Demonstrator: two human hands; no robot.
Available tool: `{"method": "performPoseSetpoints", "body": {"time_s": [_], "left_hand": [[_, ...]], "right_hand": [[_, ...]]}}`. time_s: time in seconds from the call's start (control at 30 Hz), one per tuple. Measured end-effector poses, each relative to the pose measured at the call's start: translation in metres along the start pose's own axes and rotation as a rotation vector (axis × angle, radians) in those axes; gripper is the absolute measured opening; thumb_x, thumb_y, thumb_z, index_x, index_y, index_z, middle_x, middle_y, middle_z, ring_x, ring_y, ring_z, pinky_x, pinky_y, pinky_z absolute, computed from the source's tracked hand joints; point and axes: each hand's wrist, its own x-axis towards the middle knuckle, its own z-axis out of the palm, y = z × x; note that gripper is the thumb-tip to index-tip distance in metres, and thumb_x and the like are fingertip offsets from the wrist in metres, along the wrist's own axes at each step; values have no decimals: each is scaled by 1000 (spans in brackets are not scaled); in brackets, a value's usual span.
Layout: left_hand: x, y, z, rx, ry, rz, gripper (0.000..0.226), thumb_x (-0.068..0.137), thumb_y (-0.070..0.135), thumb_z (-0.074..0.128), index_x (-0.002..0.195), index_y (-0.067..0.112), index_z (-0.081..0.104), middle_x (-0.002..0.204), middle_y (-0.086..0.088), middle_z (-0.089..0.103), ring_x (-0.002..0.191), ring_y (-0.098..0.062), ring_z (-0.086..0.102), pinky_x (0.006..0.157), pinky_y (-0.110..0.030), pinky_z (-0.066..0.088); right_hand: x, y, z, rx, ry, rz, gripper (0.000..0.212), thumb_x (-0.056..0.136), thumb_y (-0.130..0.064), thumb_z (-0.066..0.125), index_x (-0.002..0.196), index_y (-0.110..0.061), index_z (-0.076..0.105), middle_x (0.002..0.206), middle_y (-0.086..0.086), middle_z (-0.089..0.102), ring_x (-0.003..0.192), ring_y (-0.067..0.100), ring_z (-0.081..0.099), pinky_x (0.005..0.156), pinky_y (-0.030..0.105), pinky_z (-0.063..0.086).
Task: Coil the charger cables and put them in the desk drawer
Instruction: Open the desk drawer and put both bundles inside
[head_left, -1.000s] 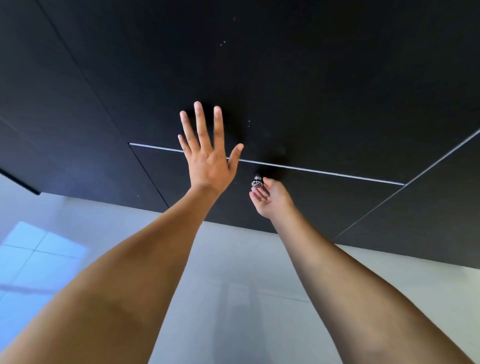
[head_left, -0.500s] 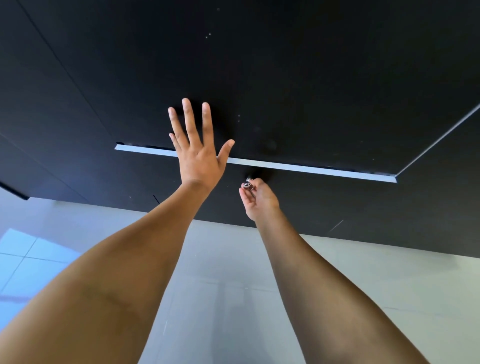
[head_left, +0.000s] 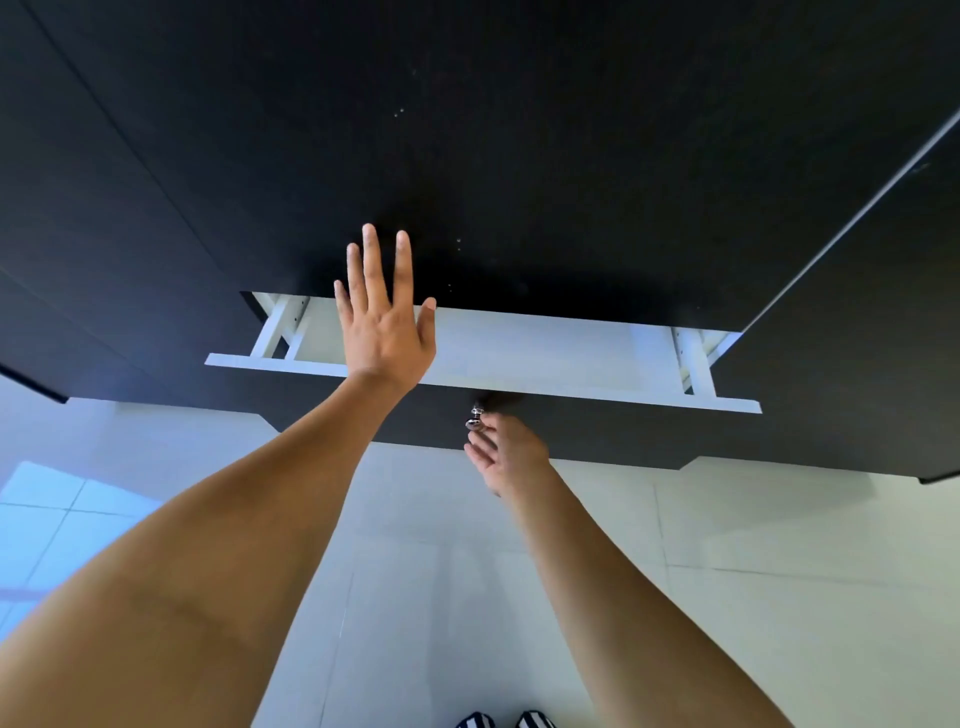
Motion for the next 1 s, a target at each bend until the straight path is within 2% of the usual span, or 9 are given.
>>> {"method": "performPoseSetpoints", "body": {"time_s": [0.07,0.17,0.23,0.27,0.3,0.33,0.4,0.6,1.0], "left_hand": [[-14,-2,-2,2,-98,-2,65,99,37,29,153,17,-2,161,-11,-5,148,-33,-5,118,-52,6],[-37,1,1,42,-269,7,62,100,40,20,152,21,-8,161,-4,-10,148,-27,-11,119,-48,0],[-47,7,1,70,-376,31,61,100,42,15,152,22,-10,161,-1,-14,148,-23,-14,119,-46,-4],[-51,10,1,73,-418,43,60,100,43,14,152,23,-10,161,-1,-14,147,-22,-15,120,-45,-6],[-56,13,1,68,-463,50,60,100,44,13,152,24,-9,161,0,-14,147,-21,-15,120,-45,-6],[-59,15,1,58,-509,48,59,100,44,12,152,25,-9,161,0,-13,147,-20,-15,119,-45,-7],[-64,17,2,49,-587,26,58,99,45,11,152,29,-8,161,1,-8,148,-19,-13,119,-45,-8],[-69,19,-3,80,-653,-8,57,99,45,11,151,33,-8,162,2,0,149,-20,-7,119,-46,-8],[-130,16,-27,46,-748,-55,59,98,49,12,151,34,-9,162,2,-3,148,-20,-13,118,-47,-11]], "right_hand": [[-16,3,-3,-409,175,-255,12,89,-8,54,79,-11,57,83,8,64,84,22,55,83,31,48],[-30,1,-16,-1001,460,-948,9,82,-11,61,89,-7,66,101,12,62,92,30,58,69,30,46],[-23,-13,-27,-1348,476,-1181,26,83,-17,62,106,-5,65,119,19,57,114,39,51,86,41,49],[-21,-21,-32,-1525,433,-1134,39,89,-25,56,124,-7,57,137,22,45,131,41,38,104,49,40],[-21,-28,-37,-1689,376,-1028,51,96,-34,45,142,-12,40,154,19,26,144,38,18,117,50,20],[-18,-33,-42,-1805,316,-934,58,100,-41,32,152,-17,20,161,12,6,149,32,0,119,46,3],[-14,-38,-48,-1913,238,-826,60,101,-47,14,154,-23,-3,162,5,-12,148,24,-17,119,42,-10],[-18,-34,-48,-1962,210,-705,62,99,-51,5,151,-25,-17,159,3,-24,145,19,-25,117,41,-16],[-66,0,-67,-1962,109,-445,62,99,-52,6,150,-28,-19,158,2,-27,144,19,-28,116,43,-18]]}}
